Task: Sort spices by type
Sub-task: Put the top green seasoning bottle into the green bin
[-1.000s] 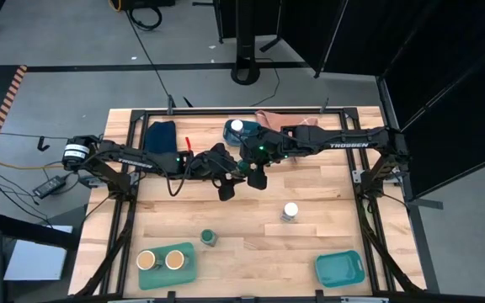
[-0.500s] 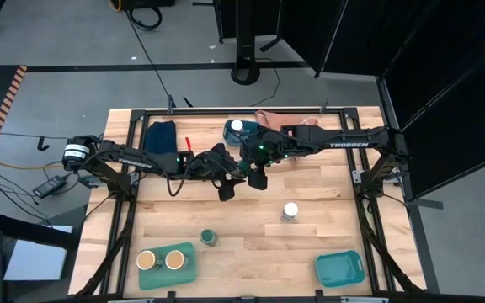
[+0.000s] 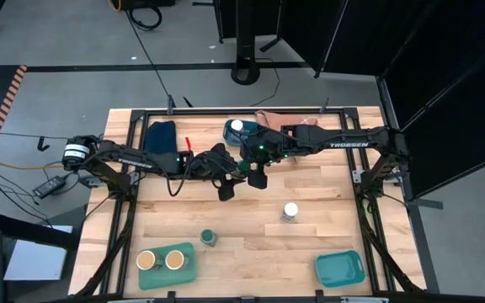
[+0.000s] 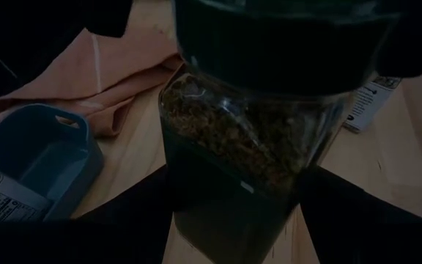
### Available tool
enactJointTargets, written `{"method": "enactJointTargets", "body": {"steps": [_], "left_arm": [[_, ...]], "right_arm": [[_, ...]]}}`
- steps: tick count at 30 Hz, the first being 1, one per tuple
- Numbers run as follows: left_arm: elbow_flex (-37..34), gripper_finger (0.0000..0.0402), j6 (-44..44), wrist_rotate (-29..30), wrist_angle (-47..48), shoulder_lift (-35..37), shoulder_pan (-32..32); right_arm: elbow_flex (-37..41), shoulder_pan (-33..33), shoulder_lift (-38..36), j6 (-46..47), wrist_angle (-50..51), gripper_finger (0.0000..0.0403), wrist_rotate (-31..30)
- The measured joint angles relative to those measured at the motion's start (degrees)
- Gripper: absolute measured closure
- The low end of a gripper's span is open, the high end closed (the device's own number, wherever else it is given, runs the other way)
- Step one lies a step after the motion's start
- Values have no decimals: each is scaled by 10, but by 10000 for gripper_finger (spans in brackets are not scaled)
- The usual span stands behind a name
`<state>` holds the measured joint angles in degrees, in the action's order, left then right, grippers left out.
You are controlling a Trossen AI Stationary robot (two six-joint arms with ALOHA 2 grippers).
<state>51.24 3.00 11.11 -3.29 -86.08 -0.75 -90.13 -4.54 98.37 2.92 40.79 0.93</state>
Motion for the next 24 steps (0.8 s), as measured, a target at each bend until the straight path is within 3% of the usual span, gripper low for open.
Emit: {"method": "enactJointTargets", "body": {"steps": [24], "left_arm": [[0, 152, 0, 1, 8, 0, 0]], "right_arm": [[0, -1, 26, 18, -5, 94, 9]]}}
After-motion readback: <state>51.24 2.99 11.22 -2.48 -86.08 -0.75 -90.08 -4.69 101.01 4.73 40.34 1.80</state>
